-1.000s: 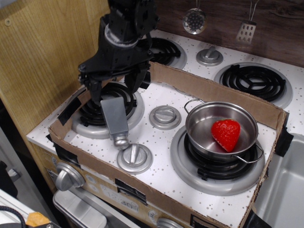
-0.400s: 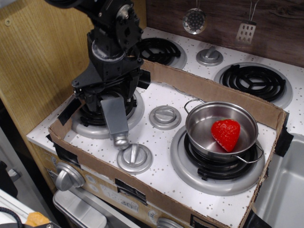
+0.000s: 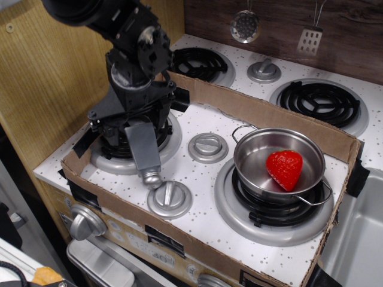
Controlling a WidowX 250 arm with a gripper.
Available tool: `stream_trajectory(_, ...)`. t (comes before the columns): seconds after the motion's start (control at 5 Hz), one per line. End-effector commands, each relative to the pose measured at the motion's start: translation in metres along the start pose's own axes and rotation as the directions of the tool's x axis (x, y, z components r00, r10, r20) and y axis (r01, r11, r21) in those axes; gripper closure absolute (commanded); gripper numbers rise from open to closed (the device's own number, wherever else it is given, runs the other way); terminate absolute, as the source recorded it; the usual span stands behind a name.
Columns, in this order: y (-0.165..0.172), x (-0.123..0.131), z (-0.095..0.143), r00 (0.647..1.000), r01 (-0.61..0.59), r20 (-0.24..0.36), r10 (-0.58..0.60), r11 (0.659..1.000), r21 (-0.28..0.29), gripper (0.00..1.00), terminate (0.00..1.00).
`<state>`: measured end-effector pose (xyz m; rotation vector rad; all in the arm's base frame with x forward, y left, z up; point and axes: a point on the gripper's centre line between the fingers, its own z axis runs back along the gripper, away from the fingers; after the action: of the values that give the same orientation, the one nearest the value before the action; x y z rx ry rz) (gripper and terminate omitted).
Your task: Right pepper shaker
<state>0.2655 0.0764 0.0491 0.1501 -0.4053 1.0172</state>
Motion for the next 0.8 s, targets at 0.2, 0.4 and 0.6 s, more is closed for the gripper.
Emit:
stream_trajectory(0.2,-0.005,-0.001,-0.001,0.999,-0.031,0.029,0.033,0.999,-0.042,1.0,0.0)
stream_trajectory(0.4,-0.007,0.005,0.004,0.996,-0.068,-0.068,0.063,0.995,-0.067,1.0,0.0)
stream_trajectory(0.6,-0.01,0.012,0.01,0.982,-0.075,-0.175,0.064,0.996,-0.057,1.0,0.0)
